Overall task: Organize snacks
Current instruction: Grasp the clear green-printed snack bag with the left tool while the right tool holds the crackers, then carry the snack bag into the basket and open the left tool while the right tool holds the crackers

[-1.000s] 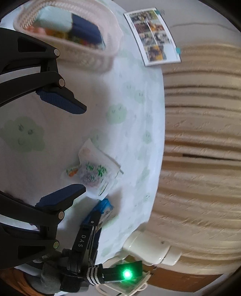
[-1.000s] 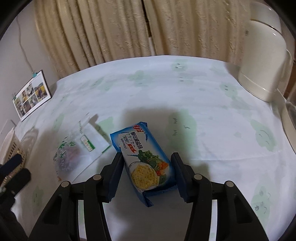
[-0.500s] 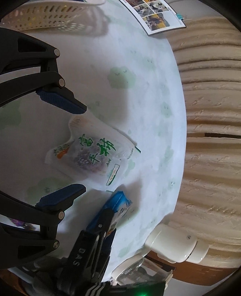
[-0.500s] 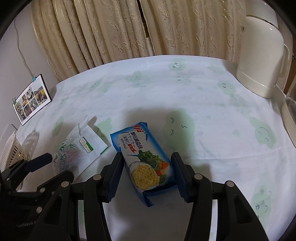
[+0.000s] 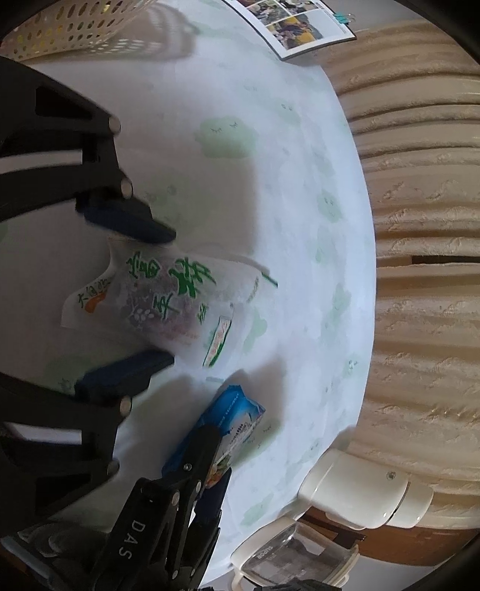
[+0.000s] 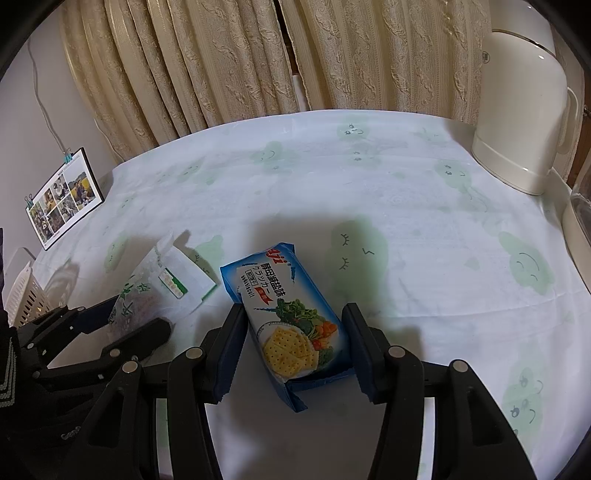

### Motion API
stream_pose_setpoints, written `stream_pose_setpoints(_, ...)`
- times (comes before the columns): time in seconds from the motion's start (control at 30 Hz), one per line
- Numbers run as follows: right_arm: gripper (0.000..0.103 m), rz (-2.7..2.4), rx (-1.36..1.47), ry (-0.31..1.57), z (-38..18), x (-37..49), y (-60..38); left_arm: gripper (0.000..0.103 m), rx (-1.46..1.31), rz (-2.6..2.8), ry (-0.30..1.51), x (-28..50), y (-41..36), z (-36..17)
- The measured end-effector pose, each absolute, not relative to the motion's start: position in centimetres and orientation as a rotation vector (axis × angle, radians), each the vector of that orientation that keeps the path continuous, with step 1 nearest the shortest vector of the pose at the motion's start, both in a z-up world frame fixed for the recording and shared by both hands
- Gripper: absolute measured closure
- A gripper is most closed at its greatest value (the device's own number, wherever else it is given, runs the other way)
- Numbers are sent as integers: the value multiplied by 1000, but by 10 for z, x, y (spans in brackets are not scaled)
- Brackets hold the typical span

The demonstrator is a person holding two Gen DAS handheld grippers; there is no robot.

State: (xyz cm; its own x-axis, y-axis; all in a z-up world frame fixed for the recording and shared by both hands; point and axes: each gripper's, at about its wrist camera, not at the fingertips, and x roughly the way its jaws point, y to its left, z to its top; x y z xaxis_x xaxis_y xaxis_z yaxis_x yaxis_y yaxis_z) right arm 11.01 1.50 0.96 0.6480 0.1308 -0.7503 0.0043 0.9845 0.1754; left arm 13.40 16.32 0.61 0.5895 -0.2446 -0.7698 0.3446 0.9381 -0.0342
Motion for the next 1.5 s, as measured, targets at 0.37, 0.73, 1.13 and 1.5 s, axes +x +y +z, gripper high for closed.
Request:
stream_pose_setpoints(0.37, 53, 85, 186, 857, 10, 110, 15, 58, 87, -326, 836, 124, 172, 13)
stream_pose_setpoints(0.73, 54, 130, 213, 824, 16, 104, 18, 58, 37, -290, 739, 95, 189, 42)
stream_pose_setpoints(1.13, 54, 147, 217, 811, 19, 98, 19, 58, -2, -212, 666, 65, 219, 64)
stream_pose_setpoints(1.5, 54, 160, 214, 806, 21, 95, 22, 58, -49, -107, 613, 42, 270, 86)
